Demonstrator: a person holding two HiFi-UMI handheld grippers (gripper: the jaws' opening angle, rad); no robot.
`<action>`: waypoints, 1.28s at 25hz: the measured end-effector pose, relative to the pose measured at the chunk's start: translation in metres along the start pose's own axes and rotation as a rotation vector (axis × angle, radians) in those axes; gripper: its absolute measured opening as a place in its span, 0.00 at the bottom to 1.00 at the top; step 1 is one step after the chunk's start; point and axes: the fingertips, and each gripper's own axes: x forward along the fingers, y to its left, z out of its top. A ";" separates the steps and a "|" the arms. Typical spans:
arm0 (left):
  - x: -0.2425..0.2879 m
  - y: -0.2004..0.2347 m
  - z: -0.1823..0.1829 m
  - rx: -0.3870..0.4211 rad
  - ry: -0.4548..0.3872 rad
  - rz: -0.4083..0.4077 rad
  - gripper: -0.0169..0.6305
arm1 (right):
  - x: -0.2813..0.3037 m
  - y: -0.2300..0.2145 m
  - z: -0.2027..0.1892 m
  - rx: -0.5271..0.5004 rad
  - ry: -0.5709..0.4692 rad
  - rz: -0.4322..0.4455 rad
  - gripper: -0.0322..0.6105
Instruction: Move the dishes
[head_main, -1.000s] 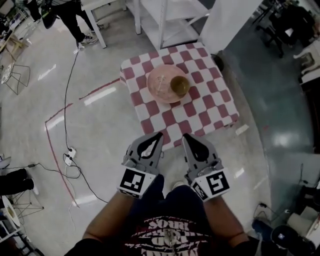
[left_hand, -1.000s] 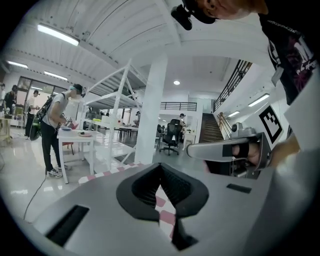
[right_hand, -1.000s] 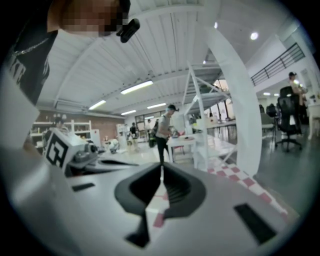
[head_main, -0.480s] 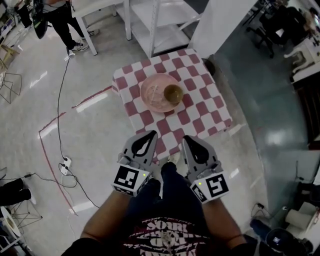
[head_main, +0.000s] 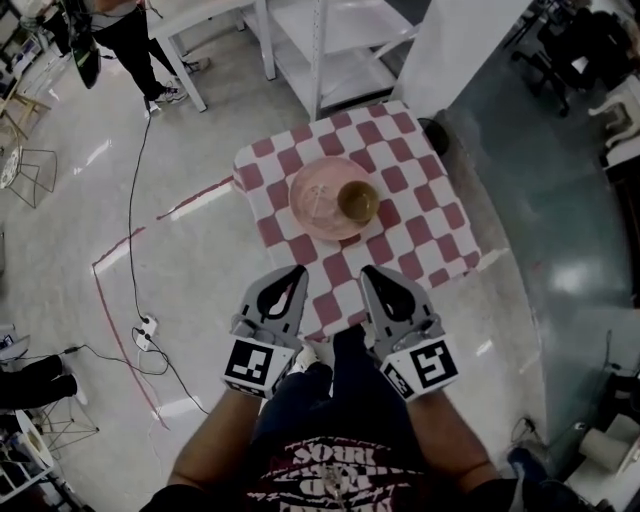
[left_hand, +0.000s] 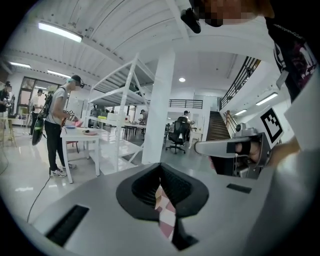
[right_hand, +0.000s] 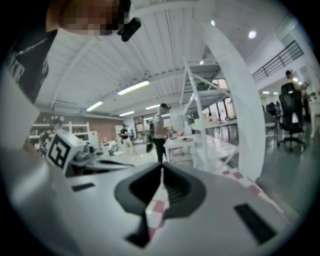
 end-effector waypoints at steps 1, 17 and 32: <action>0.004 0.003 -0.003 0.002 0.007 0.007 0.07 | 0.004 -0.003 -0.001 -0.001 0.003 0.009 0.11; 0.090 0.026 -0.008 -0.010 0.090 0.159 0.07 | 0.052 -0.107 -0.007 0.045 0.075 0.083 0.11; 0.098 0.060 -0.084 -0.116 0.165 0.331 0.07 | 0.104 -0.124 -0.092 0.050 0.180 0.154 0.11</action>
